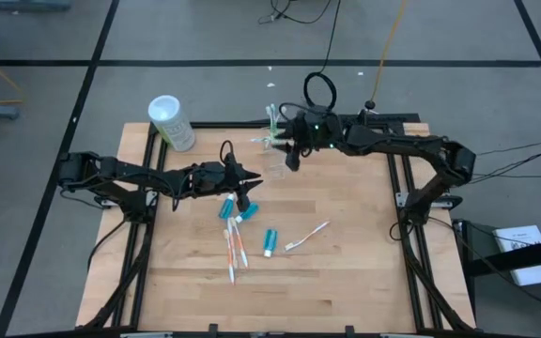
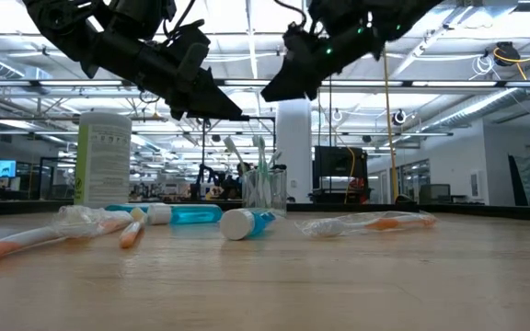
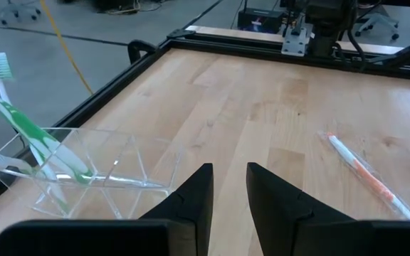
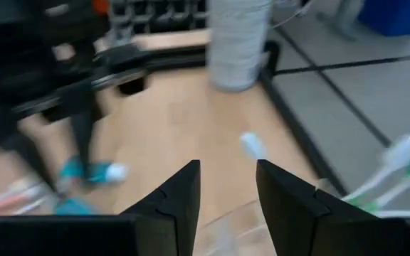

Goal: Pick & Place toothbrushing station
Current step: Put the blue mouthwash bottle into the transparent organizer

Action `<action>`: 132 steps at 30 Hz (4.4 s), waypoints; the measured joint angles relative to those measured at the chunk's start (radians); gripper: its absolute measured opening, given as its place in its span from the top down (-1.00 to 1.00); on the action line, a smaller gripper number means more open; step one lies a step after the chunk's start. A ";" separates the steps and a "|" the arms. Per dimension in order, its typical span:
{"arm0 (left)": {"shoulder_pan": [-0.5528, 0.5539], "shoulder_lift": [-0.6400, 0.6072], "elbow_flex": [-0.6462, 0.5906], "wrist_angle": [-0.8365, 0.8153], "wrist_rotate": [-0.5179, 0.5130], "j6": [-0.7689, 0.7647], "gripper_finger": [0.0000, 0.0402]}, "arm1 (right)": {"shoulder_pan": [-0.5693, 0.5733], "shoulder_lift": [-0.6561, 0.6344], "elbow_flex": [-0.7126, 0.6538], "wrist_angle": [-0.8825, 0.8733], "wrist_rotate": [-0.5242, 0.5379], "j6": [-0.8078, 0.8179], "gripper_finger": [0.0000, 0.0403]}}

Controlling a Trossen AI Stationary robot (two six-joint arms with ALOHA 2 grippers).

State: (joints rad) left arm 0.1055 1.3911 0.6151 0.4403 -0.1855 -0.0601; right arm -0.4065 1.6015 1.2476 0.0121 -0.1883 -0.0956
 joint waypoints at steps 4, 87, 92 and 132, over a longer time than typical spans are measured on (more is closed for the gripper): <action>0.000 0.000 0.000 -0.002 0.000 0.000 0.54 | 0.069 -0.044 0.000 -0.133 0.000 -0.007 0.34; -0.125 0.107 0.002 -0.837 0.000 -0.789 -0.18 | 0.302 -0.543 -0.948 0.814 0.161 0.065 0.34; -0.126 0.107 0.002 -0.843 -0.009 -0.801 0.12 | 0.302 -0.543 -0.947 0.814 0.162 0.065 0.34; -0.116 0.213 0.184 0.042 -0.078 -0.017 0.16 | 0.302 -0.375 -0.935 1.063 0.195 0.162 0.33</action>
State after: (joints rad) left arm -0.0104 1.6038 0.7993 0.4818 -0.2638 -0.0769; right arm -0.1047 1.2261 0.3125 1.0756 0.0065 0.0666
